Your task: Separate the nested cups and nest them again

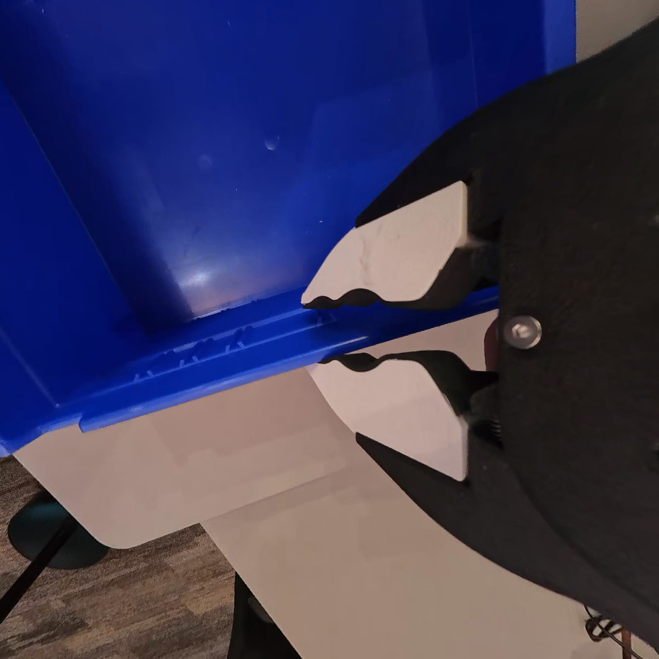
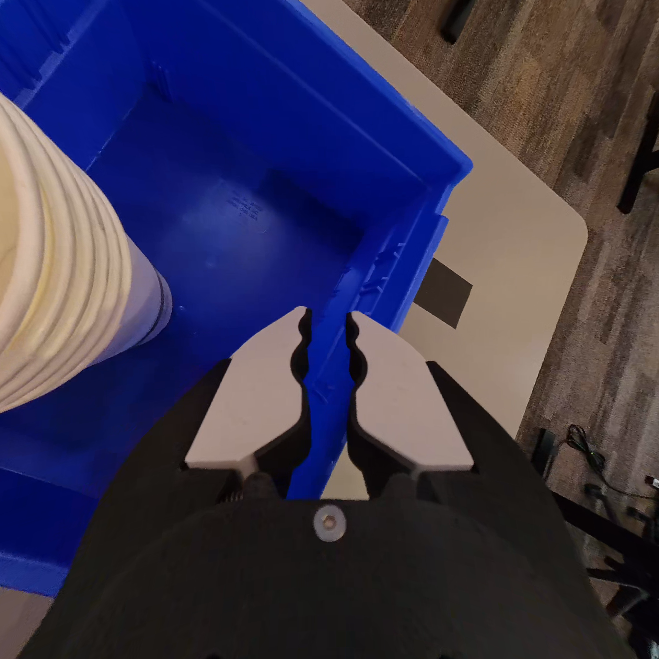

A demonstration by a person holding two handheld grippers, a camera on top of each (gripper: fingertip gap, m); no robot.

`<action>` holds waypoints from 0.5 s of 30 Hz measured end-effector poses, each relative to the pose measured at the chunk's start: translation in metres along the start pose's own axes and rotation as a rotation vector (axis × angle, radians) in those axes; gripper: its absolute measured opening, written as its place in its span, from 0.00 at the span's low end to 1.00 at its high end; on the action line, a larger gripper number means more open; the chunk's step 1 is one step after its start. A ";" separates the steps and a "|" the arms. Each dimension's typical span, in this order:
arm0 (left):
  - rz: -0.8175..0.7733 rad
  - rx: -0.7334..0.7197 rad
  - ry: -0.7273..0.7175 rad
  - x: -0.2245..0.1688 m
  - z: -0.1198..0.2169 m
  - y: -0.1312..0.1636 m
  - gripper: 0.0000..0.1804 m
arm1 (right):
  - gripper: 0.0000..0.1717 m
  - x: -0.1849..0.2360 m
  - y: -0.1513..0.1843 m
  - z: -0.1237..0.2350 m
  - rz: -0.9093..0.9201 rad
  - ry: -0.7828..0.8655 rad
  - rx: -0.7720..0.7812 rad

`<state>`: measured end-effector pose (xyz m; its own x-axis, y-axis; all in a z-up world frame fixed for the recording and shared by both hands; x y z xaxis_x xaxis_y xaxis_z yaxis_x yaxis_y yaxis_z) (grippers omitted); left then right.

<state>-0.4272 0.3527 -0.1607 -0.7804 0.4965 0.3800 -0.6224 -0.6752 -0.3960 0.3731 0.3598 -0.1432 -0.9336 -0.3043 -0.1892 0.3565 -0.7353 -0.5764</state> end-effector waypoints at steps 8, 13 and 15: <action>0.029 -0.012 -0.055 0.010 0.005 0.003 0.28 | 0.14 -0.005 -0.007 0.000 -0.020 0.068 -0.070; 0.028 -0.010 -0.057 0.010 0.000 0.004 0.30 | 0.19 -0.013 -0.020 0.017 -0.036 0.181 -0.188; 0.021 0.008 -0.063 0.010 -0.005 0.006 0.31 | 0.22 -0.016 -0.013 0.012 -0.040 0.180 -0.126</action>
<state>-0.4389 0.3564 -0.1628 -0.7880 0.4468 0.4236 -0.6049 -0.6899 -0.3976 0.3835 0.3672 -0.1236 -0.9425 -0.1551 -0.2961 0.3219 -0.6600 -0.6788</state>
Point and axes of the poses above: each gripper's, where its closed fingertips meet, z back along the fingers, y out of its underside, x = y × z across the jaws, the point moved 6 cm from there along z, back along the fingers, and after that the axes turned 10 degrees about -z, right-handed, at the moved point
